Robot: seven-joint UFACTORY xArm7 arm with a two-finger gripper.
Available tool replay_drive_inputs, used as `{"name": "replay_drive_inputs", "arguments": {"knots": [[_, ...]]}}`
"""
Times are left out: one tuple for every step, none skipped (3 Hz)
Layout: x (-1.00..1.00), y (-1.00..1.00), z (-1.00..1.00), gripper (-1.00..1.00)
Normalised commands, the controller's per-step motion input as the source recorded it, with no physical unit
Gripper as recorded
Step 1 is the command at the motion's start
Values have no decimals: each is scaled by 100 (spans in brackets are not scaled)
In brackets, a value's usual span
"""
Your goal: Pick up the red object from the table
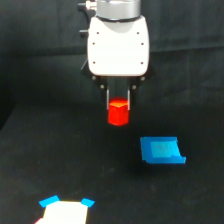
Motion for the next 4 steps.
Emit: {"name": "replay_drive_inputs", "arguments": {"knots": [[-100,-70,38,-85],[-61,-85,15,-90],[-14,-72,-1,-37],[-17,-100,53,-100]]}}
